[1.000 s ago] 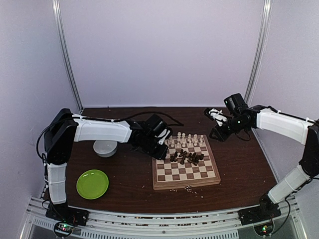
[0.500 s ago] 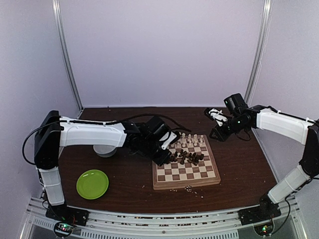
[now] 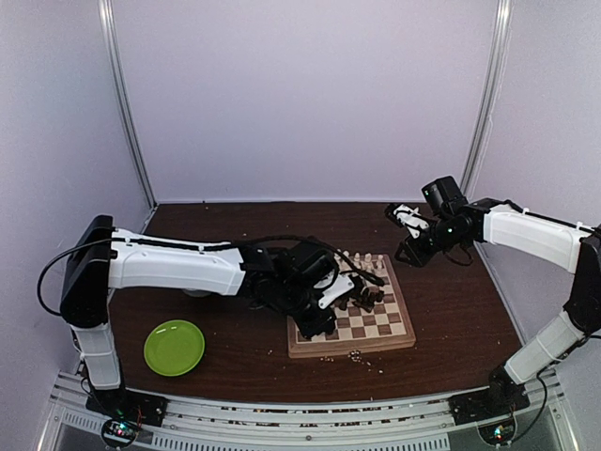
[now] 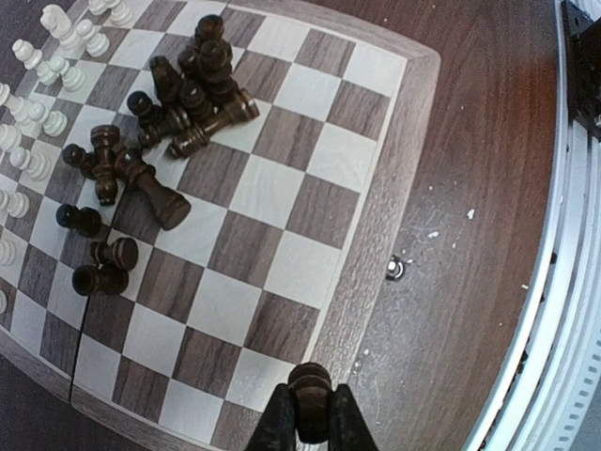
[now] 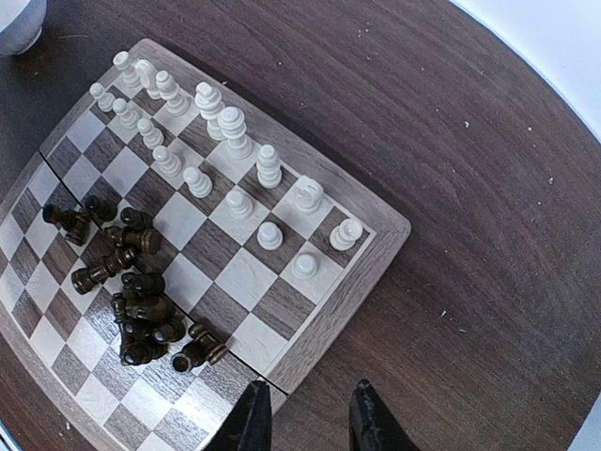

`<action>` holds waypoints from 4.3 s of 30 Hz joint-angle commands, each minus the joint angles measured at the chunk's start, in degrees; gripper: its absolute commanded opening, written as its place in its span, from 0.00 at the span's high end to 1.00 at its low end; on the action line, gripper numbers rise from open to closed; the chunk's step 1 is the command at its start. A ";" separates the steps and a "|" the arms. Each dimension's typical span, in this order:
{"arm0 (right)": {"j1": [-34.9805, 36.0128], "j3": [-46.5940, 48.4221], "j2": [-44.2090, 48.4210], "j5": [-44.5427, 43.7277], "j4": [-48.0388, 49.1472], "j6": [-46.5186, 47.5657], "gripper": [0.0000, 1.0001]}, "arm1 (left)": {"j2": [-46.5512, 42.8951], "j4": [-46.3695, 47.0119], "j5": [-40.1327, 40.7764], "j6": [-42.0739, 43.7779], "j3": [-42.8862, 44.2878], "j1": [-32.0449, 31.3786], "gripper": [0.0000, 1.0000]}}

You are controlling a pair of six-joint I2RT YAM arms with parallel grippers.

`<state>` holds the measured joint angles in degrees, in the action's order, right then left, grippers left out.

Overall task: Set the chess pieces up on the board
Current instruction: Place the knight at g8, then pick up the rook from the chessboard.

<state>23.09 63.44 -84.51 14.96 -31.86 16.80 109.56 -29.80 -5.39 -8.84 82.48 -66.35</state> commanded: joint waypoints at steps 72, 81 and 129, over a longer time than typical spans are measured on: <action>-0.24 -0.53 0.42 1.37 -0.16 2.13 0.69 | -3.01 3.81 12.25 -3.57 -0.39 1.65 0.61; -0.24 -0.54 0.31 1.17 -0.22 2.44 0.69 | 2.11 8.13 10.82 -10.85 4.69 8.94 0.51; -0.24 -0.01 -0.83 1.14 -1.54 3.51 0.69 | 13.40 3.08 3.47 -11.36 11.14 9.92 0.65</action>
<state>23.09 63.44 -84.79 16.25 -32.82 19.79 121.95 -27.11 -1.28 -19.90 93.19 -56.40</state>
